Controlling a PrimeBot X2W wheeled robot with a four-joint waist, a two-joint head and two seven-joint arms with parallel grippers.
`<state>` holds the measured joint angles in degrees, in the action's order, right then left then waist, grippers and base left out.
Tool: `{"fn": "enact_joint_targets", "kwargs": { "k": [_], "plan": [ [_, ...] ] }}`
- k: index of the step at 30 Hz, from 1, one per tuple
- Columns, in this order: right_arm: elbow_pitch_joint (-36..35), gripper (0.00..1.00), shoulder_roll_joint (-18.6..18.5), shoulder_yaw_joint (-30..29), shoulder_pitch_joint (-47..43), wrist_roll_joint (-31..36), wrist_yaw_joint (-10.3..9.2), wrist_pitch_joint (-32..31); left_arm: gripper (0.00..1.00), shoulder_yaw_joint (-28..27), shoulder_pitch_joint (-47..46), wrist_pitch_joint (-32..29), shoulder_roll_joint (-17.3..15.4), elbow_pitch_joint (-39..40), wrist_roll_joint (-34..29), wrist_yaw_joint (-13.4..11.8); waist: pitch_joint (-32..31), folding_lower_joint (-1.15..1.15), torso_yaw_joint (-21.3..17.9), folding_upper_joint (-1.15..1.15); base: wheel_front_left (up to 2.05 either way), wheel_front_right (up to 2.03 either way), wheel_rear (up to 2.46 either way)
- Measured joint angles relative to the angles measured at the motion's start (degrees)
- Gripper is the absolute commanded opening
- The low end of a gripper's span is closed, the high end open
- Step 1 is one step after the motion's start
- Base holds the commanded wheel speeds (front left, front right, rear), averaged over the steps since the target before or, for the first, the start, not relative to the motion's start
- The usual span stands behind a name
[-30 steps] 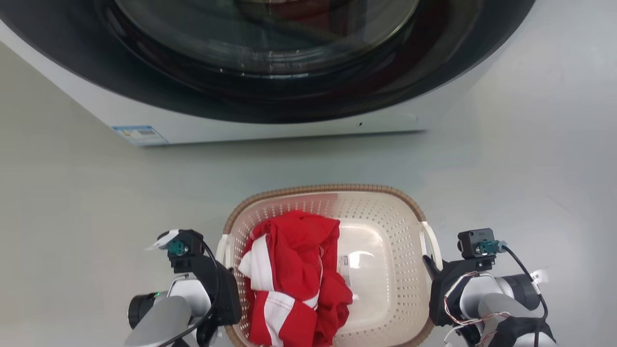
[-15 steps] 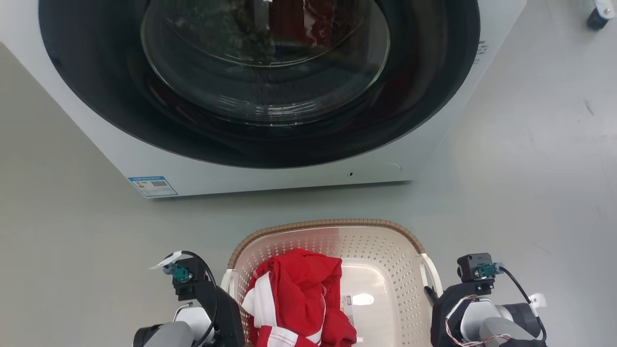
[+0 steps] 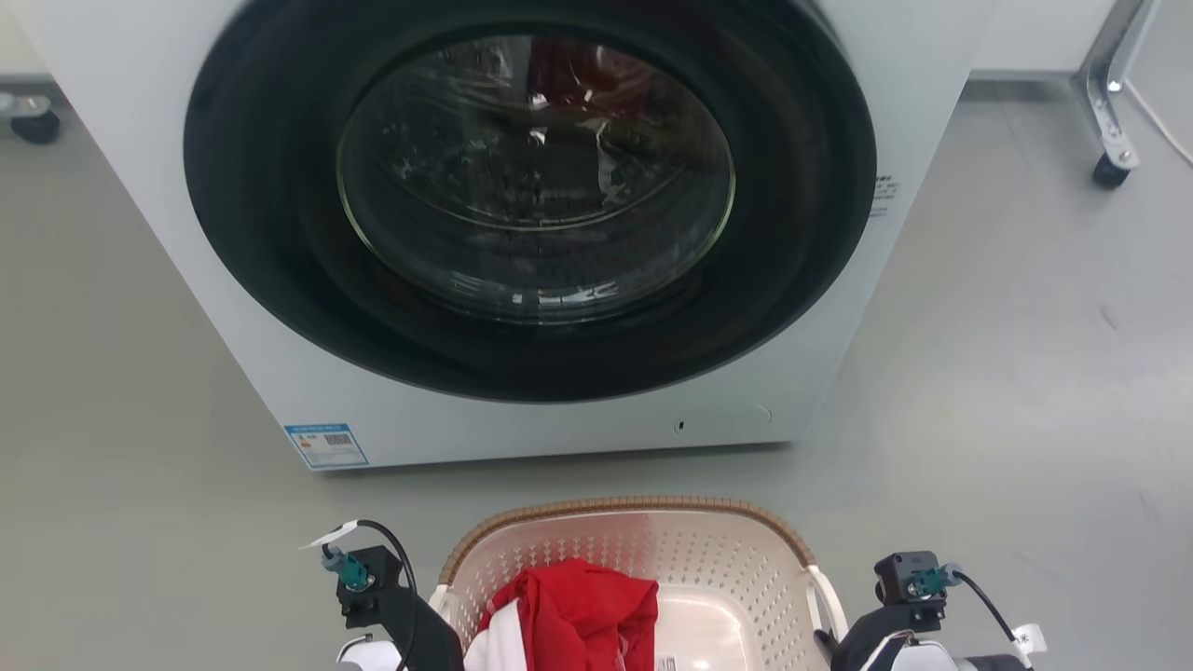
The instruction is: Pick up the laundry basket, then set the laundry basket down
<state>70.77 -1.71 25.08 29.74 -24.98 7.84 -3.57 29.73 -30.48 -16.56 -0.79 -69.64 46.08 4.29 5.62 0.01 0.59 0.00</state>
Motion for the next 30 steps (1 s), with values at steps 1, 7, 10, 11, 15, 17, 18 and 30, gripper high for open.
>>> {"fn": "enact_joint_targets", "kwargs": {
  "k": [1, 7, 10, 11, 15, 17, 18, 30],
  "plan": [
    [-0.2, 0.00, 0.0, 0.4, -0.4, -0.3, 0.00, -0.5, 0.00, 0.2, 0.3, -0.3, -0.1, 0.0, 0.3, -0.3, -0.6, 0.00, 0.1, 0.00, 0.00, 0.00, 0.00],
    [-1.4, 0.00, -0.2, 1.9, -1.5, -2.1, -0.02, -2.4, 0.00, 1.0, 0.5, -2.1, -0.3, 0.0, 1.1, -0.8, -3.9, 0.00, 0.4, 0.00, 0.00, 0.00, 0.00],
    [-1.6, 0.00, -0.2, 2.7, -1.6, -3.3, -0.02, -3.4, 0.00, 1.3, 0.5, -2.7, -0.4, -0.1, 1.4, -1.0, -5.1, 0.00, 0.6, 0.00, 0.00, 0.00, 0.00],
    [-1.5, 0.00, -0.2, 2.9, -1.8, -3.6, -0.02, -3.7, 0.00, 1.5, 0.6, -3.1, -0.5, 0.0, 1.7, -1.1, -5.4, 0.00, 0.7, 0.00, 0.00, 0.00, 0.00],
    [-1.5, 0.00, -0.3, 3.6, -2.5, -4.5, -0.02, -5.5, 0.00, 2.0, 1.6, -3.8, -0.5, -0.1, 3.2, -1.3, -6.5, 0.00, 0.8, 0.00, 0.00, 0.00, 0.00],
    [-1.5, 0.00, -0.3, 3.8, -2.5, -4.9, -0.02, -6.0, 0.00, 2.1, 2.2, -4.3, -0.5, -0.1, 3.8, -1.6, -6.9, 0.00, 0.8, 0.00, 0.00, 0.00, 0.00],
    [-1.6, 0.00, -0.3, 4.1, -2.5, -5.1, -0.02, -6.3, 0.00, 2.2, 2.4, -4.3, -0.5, 0.0, 4.0, -1.8, -7.0, 0.00, 0.8, 0.00, 0.00, 0.00, 0.00],
    [-1.8, 0.00, -0.5, 5.7, -3.5, -7.8, -0.03, -8.5, 0.00, 3.9, 2.9, -5.5, -0.7, 0.3, 6.3, -2.8, -7.5, -0.01, 0.4, -0.01, 0.00, 0.00, 0.00]
  ]
}}
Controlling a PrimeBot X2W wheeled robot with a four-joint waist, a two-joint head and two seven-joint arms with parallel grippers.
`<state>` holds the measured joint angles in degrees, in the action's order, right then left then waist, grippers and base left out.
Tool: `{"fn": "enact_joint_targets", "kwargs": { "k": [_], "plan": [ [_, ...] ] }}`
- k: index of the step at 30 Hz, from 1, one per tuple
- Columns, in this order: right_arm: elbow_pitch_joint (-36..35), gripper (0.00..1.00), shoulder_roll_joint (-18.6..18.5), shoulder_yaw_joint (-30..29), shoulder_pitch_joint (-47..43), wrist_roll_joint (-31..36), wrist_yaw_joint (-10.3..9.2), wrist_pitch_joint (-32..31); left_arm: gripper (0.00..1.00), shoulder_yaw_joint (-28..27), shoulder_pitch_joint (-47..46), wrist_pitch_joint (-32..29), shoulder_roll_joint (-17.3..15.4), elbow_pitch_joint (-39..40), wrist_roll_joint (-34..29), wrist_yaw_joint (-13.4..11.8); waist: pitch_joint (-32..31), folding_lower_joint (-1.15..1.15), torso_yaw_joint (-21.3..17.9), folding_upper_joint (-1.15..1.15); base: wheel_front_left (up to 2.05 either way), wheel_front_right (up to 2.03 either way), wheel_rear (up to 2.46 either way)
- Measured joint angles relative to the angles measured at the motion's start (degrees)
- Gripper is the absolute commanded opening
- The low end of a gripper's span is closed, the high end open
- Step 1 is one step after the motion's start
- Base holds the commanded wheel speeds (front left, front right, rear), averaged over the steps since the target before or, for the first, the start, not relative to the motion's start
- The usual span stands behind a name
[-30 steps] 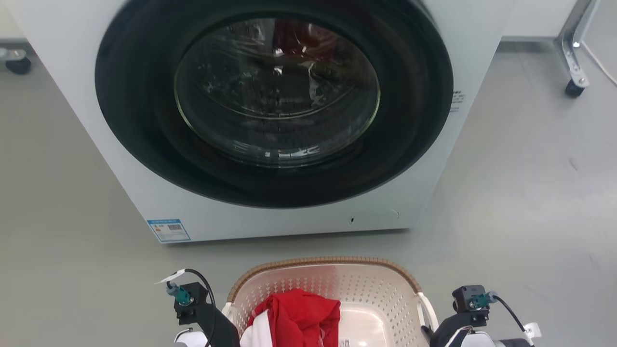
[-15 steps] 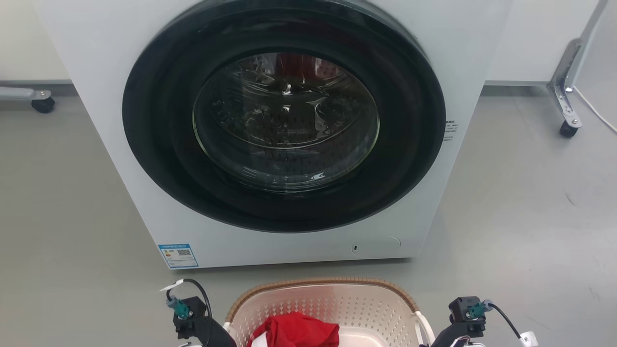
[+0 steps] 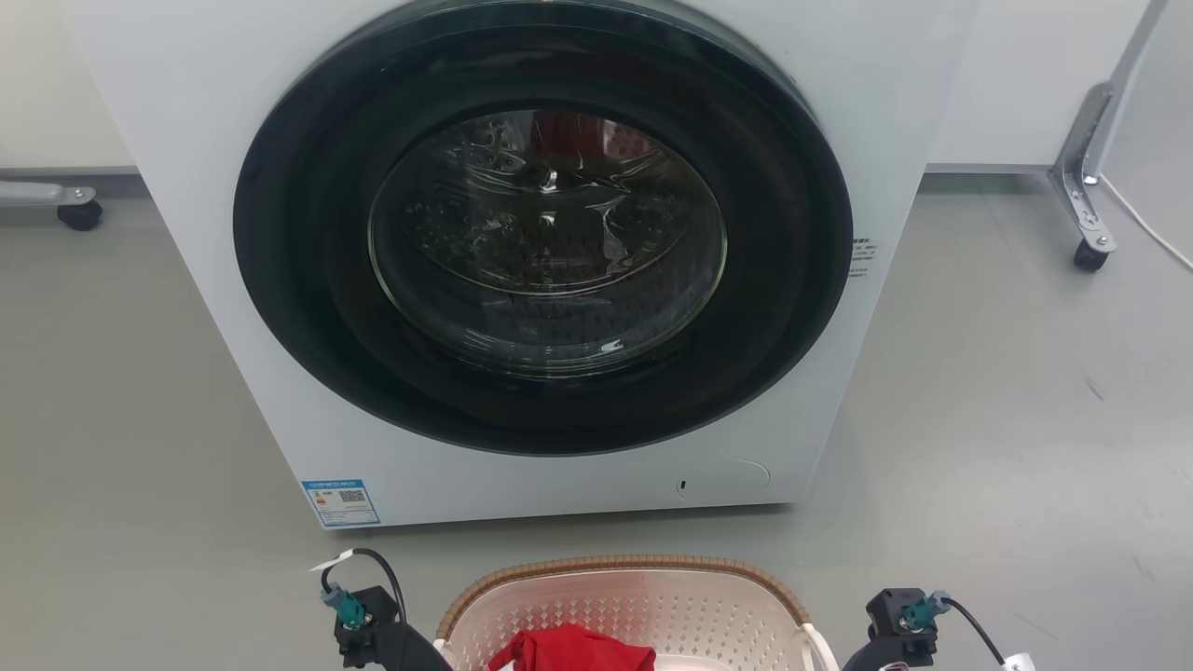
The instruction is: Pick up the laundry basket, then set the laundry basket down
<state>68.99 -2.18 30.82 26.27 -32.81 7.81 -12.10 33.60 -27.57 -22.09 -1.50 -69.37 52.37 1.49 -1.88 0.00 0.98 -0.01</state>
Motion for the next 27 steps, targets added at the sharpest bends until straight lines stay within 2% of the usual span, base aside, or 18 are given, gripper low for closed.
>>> {"fn": "enact_joint_targets", "kwargs": {
  "k": [27],
  "plan": [
    [0.2, 0.00, -0.1, 2.5, 0.1, -3.5, -0.08, -0.9, 0.00, 2.0, 0.0, -0.2, -0.2, -0.2, 1.5, -0.5, 0.2, 0.00, -0.3, 0.00, 0.00, 0.00, 0.00]
  ]
}}
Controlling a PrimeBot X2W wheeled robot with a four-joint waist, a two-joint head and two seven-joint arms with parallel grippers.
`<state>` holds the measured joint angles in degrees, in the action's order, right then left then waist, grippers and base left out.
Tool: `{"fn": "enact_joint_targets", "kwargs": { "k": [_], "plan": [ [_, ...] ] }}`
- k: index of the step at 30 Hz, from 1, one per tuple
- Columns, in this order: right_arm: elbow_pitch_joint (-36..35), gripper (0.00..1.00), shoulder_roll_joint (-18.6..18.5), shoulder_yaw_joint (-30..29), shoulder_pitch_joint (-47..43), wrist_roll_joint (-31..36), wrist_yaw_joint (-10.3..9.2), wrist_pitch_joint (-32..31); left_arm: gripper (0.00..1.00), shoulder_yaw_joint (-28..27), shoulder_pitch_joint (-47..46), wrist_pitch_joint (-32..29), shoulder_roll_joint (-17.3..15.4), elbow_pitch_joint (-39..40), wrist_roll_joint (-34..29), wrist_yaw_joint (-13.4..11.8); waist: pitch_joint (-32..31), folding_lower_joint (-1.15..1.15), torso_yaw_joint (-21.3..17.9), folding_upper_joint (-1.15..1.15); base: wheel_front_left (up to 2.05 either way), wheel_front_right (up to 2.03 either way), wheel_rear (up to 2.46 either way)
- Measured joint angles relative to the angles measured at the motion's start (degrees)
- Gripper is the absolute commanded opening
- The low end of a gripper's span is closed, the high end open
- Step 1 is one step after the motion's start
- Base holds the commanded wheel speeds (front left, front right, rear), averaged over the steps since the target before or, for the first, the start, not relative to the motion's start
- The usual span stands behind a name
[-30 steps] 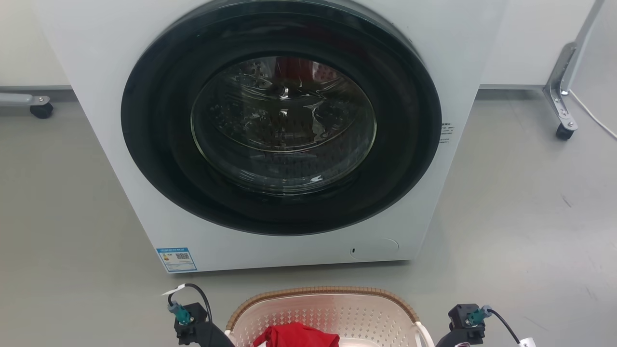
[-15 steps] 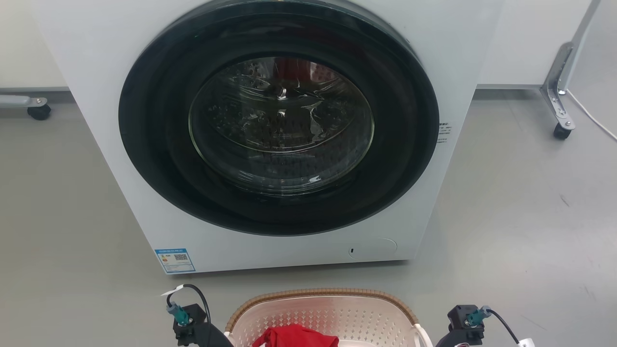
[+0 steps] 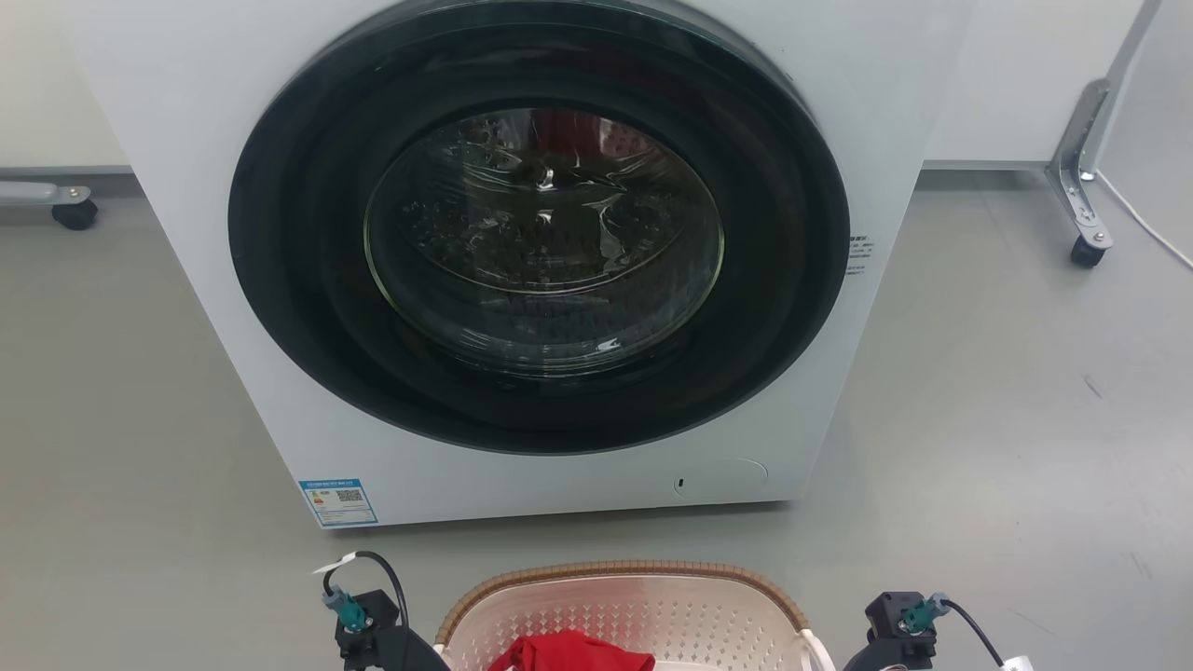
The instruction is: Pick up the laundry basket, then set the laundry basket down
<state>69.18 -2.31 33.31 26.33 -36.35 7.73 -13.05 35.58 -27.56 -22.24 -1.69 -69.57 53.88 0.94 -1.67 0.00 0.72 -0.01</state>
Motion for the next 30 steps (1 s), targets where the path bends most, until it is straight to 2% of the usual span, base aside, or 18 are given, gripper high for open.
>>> {"fn": "enact_joint_targets", "kwargs": {
  "k": [20, 30],
  "plan": [
    [0.3, 0.00, -0.1, 1.6, 0.1, -1.6, -0.10, 0.0, 0.00, 1.2, 0.0, 0.7, 0.0, -0.2, 0.9, 0.0, 0.4, 0.00, 0.1, 0.00, 0.00, 0.00, 0.00],
    [0.5, 0.00, -0.1, 2.4, 1.5, -1.6, -1.19, 1.6, 0.00, 2.0, -0.4, 2.9, -0.1, 0.5, 1.0, -0.5, 2.9, 0.00, -0.1, 0.00, 0.00, 0.00, 0.00]
  ]
}}
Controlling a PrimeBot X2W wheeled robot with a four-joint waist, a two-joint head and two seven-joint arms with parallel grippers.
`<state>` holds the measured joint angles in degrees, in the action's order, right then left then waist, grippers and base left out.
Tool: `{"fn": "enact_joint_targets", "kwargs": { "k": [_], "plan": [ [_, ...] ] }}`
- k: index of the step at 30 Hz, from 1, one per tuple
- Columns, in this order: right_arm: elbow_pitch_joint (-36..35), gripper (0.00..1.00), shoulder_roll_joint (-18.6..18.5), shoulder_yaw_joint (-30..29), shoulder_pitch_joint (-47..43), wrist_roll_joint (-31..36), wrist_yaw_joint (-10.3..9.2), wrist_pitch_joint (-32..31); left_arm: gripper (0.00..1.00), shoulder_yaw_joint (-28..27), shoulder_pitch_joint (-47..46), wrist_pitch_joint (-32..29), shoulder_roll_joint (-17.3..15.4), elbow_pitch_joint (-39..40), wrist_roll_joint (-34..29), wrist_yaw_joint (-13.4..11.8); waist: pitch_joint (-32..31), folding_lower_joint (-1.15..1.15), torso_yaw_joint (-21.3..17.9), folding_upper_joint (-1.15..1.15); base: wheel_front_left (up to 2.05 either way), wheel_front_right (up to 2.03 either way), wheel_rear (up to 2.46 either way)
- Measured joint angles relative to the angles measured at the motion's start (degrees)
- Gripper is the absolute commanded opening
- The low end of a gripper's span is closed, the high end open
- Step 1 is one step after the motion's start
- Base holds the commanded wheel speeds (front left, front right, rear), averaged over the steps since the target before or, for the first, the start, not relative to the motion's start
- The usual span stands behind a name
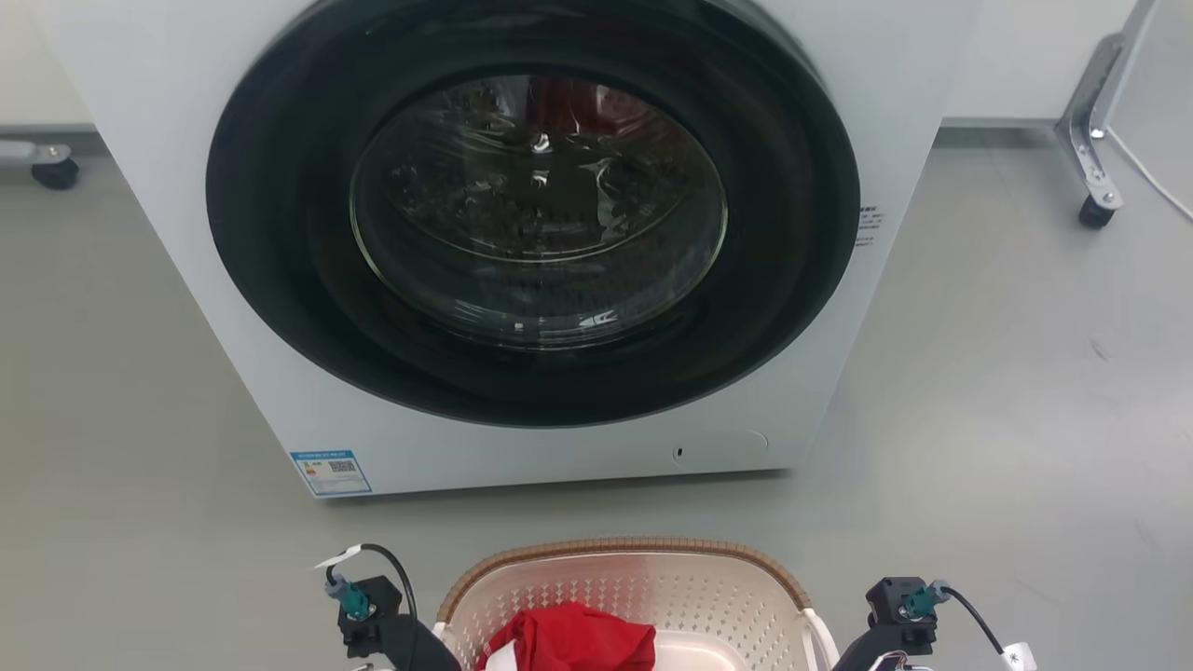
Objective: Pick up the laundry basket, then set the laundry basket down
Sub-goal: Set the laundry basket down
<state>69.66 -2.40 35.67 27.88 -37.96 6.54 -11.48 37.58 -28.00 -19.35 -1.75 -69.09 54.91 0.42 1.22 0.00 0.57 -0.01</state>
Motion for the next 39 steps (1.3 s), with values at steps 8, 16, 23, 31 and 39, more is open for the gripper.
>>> {"fn": "enact_joint_targets", "kwargs": {
  "k": [8, 16, 23, 31, 39],
  "plan": [
    [0.6, 0.00, -0.1, 0.1, 2.3, 0.2, -0.07, 2.6, 0.00, 0.5, -1.9, 2.5, 0.0, 1.3, 0.0, -1.0, 4.6, 0.00, -0.1, 0.00, 0.00, 0.00, 0.00],
    [0.2, 0.00, -0.6, 1.0, 5.4, 1.9, -0.08, 5.6, 0.00, 0.7, -4.3, 5.1, 0.0, 1.7, 0.0, -1.4, 10.8, -0.01, 0.1, 0.00, 0.00, 0.00, 0.00],
    [-0.2, 0.00, -1.1, 1.5, 8.1, 2.7, -0.24, 8.1, 0.00, 1.4, -6.9, 7.8, -0.1, 1.9, -0.1, -1.7, 16.6, -0.01, 0.4, 0.00, 0.00, 0.00, 0.00],
    [-0.8, 0.00, -1.9, 1.2, 12.7, 3.0, -0.76, 11.4, 0.00, 1.7, -11.6, 11.5, -0.1, 2.5, -1.6, -1.9, 24.3, -0.01, 0.7, -0.01, 0.00, 0.00, 0.00],
    [-1.2, 0.00, -2.5, 1.2, 17.1, 3.7, -1.09, 14.0, 0.00, 1.6, -16.2, 14.2, -0.1, 2.5, -2.2, -1.9, 31.2, -0.01, 0.9, 0.00, 0.00, 0.00, 0.00]
  ]
}}
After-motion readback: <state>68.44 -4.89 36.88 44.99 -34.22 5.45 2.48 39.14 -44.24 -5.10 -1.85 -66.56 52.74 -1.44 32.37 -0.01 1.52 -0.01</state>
